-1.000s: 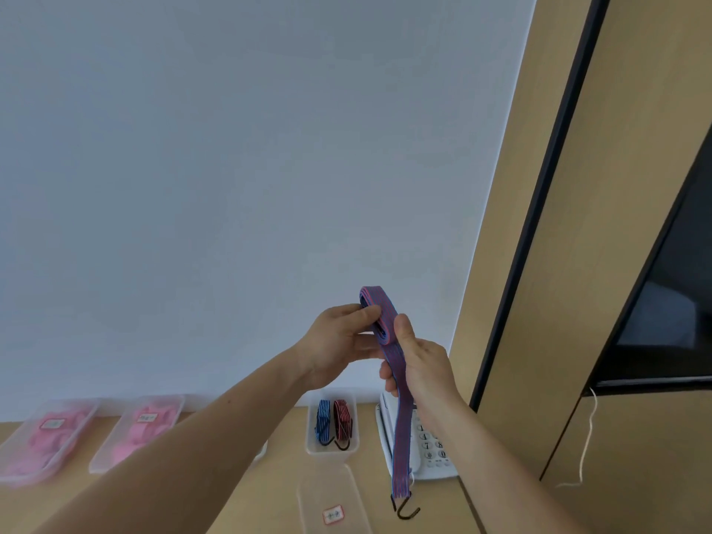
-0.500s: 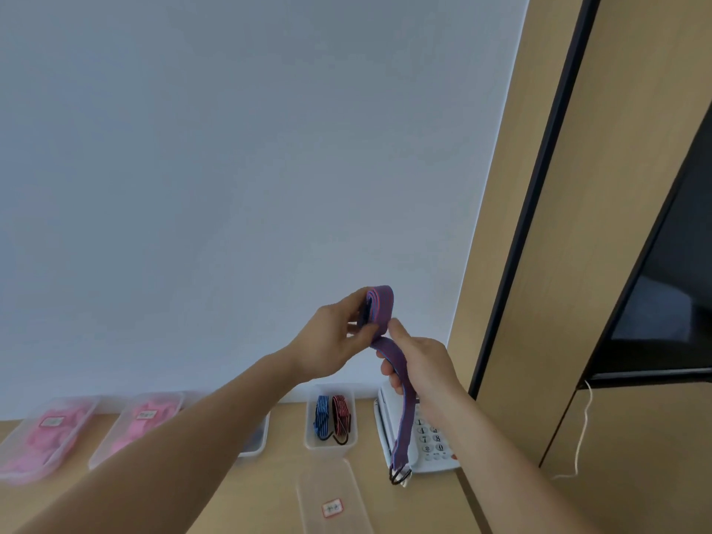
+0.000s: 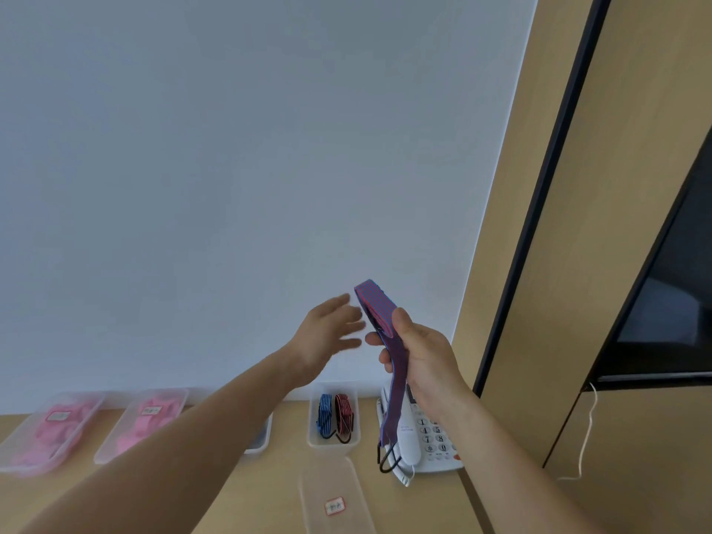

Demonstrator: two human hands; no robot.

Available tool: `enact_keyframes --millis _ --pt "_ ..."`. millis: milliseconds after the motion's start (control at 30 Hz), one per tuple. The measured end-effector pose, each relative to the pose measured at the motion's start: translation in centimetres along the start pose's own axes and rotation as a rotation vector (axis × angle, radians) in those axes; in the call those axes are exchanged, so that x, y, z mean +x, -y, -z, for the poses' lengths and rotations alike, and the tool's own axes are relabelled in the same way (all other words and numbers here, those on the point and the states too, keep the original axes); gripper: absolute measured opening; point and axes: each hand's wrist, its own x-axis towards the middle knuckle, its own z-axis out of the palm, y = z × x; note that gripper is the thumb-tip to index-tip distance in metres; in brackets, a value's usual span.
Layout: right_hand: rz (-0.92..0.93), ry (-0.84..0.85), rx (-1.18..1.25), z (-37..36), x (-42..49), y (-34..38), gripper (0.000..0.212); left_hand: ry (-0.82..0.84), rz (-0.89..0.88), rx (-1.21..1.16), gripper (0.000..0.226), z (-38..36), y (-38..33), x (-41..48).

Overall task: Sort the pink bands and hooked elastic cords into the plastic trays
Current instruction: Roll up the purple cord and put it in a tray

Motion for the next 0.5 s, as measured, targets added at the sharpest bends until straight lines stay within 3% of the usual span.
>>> enact_keyframes --millis 100,200,400,500 --pt "0.04 -0.012 -0.054 -0.5 -0.3 -0.4 0.036 0.18 0.058 -0.059 0.04 -0.7 -0.3 -0.7" --pt "0.061 0.004 -0.112 -0.6 -0.5 -0.5 0.019 0.177 -0.015 -0.06 0.04 -1.5 -0.2 -0.9" --pt "-0.007 -0.075 -0.174 -0.4 -0.8 -0.4 0.047 -0.003 -0.159 -0.02 0.026 -1.3 -0.5 -0.6" --pt "-0.003 -0.103 -0.188 -0.6 -0.7 -0.4 0.05 0.001 -0.14 -0.05 0.024 -1.3 -0.8 -0.8"
